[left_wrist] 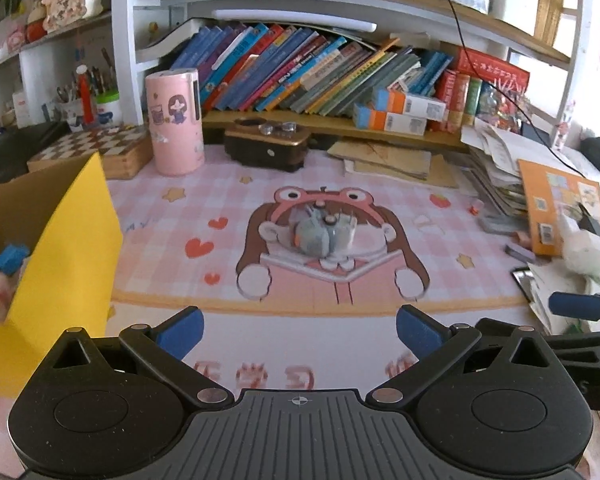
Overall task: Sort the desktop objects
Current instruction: 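Move left tool toward grey plush toy while right tool approaches white plug adapter, then grasp grey plush toy with left tool while right tool grasps white plug adapter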
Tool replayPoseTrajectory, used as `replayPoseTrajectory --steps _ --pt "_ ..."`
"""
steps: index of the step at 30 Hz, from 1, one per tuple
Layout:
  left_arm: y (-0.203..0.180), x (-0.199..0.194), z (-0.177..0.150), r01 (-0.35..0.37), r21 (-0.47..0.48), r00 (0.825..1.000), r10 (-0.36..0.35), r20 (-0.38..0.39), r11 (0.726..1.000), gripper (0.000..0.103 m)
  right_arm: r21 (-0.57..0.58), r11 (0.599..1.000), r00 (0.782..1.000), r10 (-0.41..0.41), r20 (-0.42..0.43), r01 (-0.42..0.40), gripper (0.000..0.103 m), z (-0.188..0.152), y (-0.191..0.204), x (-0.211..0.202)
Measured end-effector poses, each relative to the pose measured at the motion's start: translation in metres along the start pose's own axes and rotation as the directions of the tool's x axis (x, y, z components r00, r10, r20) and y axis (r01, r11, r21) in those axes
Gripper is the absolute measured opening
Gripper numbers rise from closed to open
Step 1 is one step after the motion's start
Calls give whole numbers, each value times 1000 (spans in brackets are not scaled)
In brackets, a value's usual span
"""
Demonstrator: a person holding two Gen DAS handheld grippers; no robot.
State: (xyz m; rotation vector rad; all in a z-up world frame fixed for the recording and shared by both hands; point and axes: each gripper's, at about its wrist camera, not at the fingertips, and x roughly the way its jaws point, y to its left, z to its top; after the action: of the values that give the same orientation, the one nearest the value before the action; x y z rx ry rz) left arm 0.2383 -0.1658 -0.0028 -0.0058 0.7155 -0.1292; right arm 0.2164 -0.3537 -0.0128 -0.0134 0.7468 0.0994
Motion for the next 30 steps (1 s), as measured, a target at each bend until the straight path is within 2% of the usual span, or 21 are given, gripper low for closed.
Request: replayPoseTrajectory --steps 7,11,14,17,19,24,27,30 --pt "-9 47 27 -31 9 999 30 28 999 103 1 1000 999 -8 32 8 86 22 -17 29" --pt "-14 81 38 -37 17 999 36 37 999 101 18 1000 1000 0 7 0 86 26 -24 44" --pt "-15 106 41 -44 33 999 43 16 998 99 14 1000 1000 5 -12 -5 86 26 -25 51" --pt "-13 128 43 -47 40 998 48 -31 998 84 -3 1000 1000 10 -23 -10 86 27 -25 57" --pt "-13 138 44 -49 42 998 51 -46 998 69 -16 1000 1000 14 -27 -14 86 27 -24 60" --pt "-17 155 49 -43 72 997 47 -59 997 58 -43 998 999 34 -39 -35 86 30 -21 71" --pt "-16 164 52 -29 66 996 34 -77 997 45 -63 997 998 48 -41 -50 86 33 -18 79" --pt "-13 163 52 -23 59 997 27 -75 998 44 -91 994 998 59 -37 -62 86 37 -12 86"
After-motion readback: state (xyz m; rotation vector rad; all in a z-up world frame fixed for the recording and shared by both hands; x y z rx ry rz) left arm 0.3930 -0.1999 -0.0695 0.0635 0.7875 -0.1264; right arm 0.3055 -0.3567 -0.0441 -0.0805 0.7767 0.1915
